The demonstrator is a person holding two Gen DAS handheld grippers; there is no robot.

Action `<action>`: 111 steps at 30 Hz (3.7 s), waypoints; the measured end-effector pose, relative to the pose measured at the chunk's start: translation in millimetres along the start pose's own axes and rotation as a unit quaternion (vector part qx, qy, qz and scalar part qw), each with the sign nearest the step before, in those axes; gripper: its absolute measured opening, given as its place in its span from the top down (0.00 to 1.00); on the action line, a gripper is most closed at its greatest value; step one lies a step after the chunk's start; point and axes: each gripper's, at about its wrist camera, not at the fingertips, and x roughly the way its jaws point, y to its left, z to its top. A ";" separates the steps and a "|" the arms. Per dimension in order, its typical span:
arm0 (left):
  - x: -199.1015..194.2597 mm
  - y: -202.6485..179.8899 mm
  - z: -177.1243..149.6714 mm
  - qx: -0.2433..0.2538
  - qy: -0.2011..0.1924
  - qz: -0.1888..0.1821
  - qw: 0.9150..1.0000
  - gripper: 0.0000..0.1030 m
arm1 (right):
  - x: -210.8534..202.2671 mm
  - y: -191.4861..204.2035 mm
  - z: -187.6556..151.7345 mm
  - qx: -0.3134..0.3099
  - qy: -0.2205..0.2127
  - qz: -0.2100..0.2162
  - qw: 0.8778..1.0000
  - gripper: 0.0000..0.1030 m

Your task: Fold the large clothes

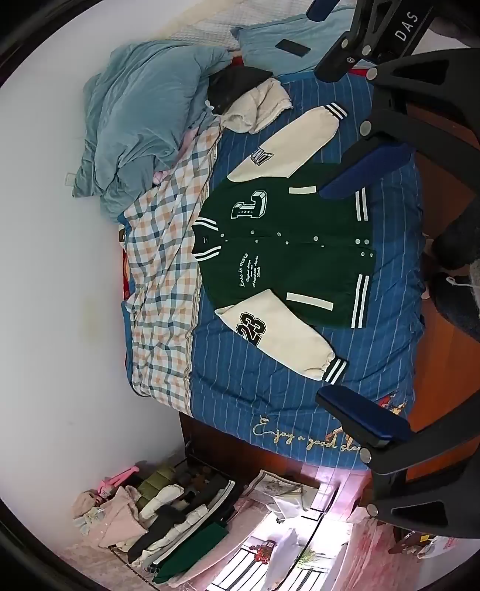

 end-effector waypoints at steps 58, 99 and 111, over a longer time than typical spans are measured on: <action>0.4 -19.2 12.0 0.001 -0.003 -0.004 1.000 0.00 | -2.4 -1.6 13.1 -0.010 0.002 0.000 1.000 0.00; -14.5 -3.9 16.5 0.003 -0.010 -0.012 1.000 0.00 | -12.2 -3.2 20.0 -0.004 0.002 0.001 1.000 0.00; 78.7 -2.4 22.4 0.027 -0.047 0.040 0.998 0.00 | 86.5 -56.2 -6.4 0.161 -0.011 0.010 0.987 0.00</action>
